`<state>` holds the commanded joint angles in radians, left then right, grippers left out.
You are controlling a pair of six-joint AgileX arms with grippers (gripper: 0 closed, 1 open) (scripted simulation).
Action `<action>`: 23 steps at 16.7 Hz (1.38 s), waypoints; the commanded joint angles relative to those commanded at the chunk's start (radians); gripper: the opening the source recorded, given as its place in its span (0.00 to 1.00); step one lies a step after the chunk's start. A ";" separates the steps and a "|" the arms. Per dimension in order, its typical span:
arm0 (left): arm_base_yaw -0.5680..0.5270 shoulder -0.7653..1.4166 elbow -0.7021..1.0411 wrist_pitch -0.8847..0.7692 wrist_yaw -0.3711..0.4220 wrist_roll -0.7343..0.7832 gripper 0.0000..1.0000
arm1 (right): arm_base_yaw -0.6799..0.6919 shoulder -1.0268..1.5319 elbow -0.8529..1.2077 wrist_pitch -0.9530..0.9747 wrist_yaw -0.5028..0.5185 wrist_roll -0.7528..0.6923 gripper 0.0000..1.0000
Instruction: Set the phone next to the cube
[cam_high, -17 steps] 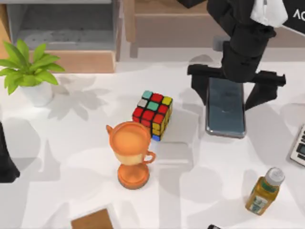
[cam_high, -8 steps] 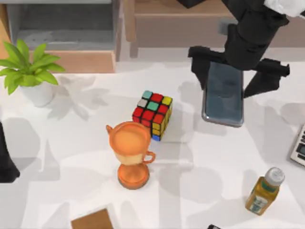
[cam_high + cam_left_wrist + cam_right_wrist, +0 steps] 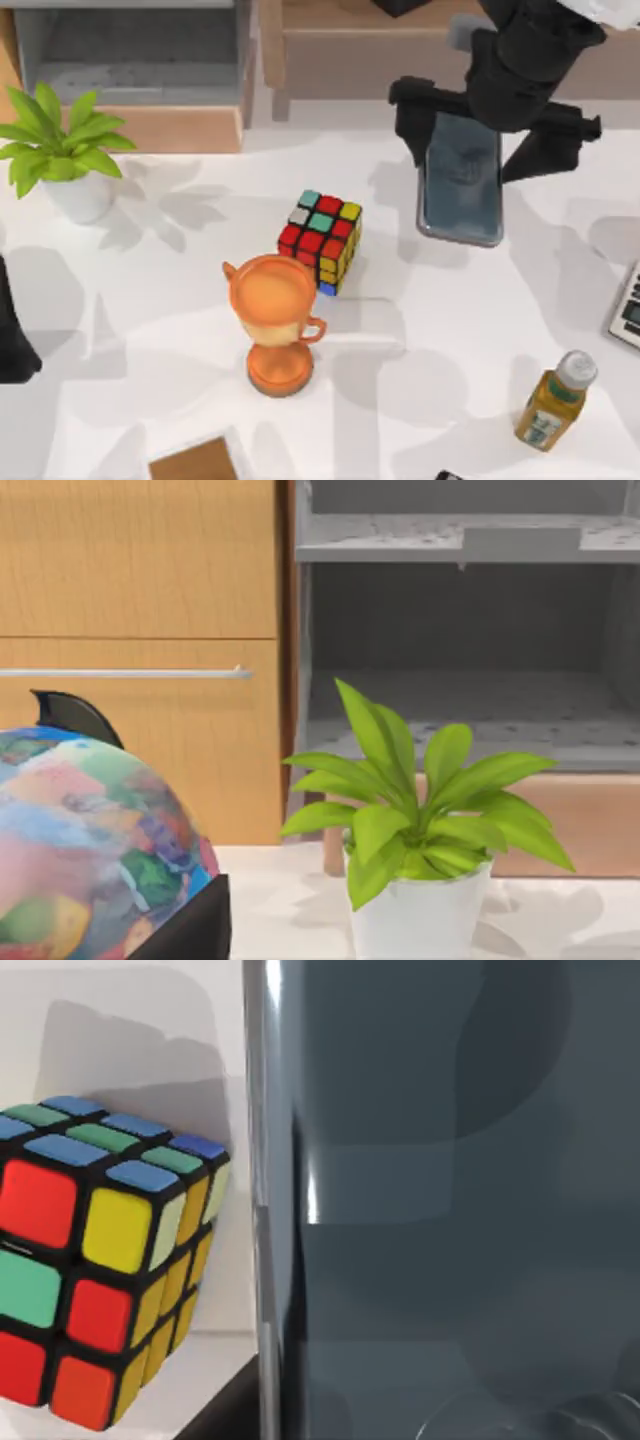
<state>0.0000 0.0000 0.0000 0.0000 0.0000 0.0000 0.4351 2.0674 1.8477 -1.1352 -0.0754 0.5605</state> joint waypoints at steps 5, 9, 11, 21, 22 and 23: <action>0.000 0.000 0.000 0.000 0.000 0.000 1.00 | 0.003 0.051 0.001 0.050 0.031 -0.041 0.00; 0.000 0.000 0.000 0.000 0.000 0.000 1.00 | 0.003 0.117 -0.017 0.088 0.058 -0.073 0.00; 0.000 0.000 0.000 0.000 0.000 0.000 1.00 | 0.002 0.157 -0.037 0.103 0.071 -0.086 0.00; 0.000 0.000 0.000 0.000 0.000 0.000 1.00 | 0.001 0.231 -0.090 0.119 0.086 -0.102 0.00; 0.000 0.000 0.000 0.000 0.000 0.000 1.00 | 0.001 0.231 -0.090 0.119 0.086 -0.102 0.08; 0.000 0.000 0.000 0.000 0.000 0.000 1.00 | 0.001 0.231 -0.090 0.119 0.086 -0.102 0.15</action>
<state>0.0000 0.0000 0.0000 0.0000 0.0000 0.0000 0.4361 2.2985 1.7576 -1.0162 0.0108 0.4585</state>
